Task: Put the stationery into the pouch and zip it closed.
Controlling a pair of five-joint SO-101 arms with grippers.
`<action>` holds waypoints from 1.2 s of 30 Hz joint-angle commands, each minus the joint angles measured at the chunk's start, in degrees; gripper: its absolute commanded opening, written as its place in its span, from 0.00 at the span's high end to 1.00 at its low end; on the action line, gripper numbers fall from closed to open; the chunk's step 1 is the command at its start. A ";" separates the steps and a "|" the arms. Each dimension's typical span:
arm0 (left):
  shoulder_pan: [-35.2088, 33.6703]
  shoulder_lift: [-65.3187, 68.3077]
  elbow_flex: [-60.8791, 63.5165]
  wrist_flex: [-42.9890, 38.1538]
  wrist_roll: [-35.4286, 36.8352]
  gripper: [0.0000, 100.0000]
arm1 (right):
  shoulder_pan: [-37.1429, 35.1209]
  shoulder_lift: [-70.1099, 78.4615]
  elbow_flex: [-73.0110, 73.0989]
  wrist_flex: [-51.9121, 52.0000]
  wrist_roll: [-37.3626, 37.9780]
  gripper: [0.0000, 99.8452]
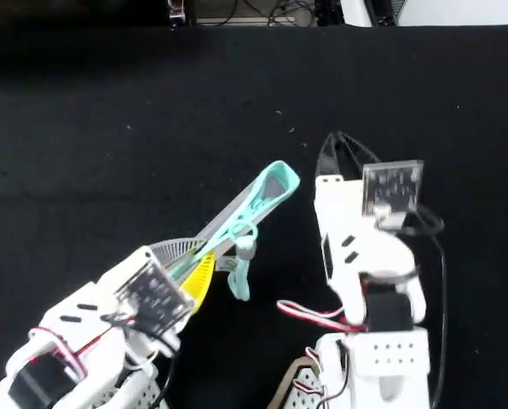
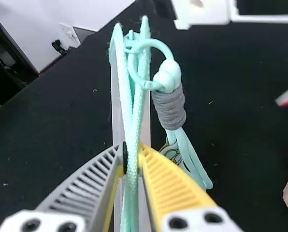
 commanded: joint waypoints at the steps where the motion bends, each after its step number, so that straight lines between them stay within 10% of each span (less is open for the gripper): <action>1: 0.22 -6.95 -1.01 2.46 -2.90 0.97 | -3.87 8.92 -9.98 7.03 3.69 0.99; 12: 0.22 -4.84 -1.19 3.25 -3.60 0.97 | -19.78 10.86 -28.62 32.62 12.04 0.99; 36: -10.33 -4.66 -0.75 1.05 -6.51 0.97 | -36.31 10.95 -28.44 34.37 11.96 0.99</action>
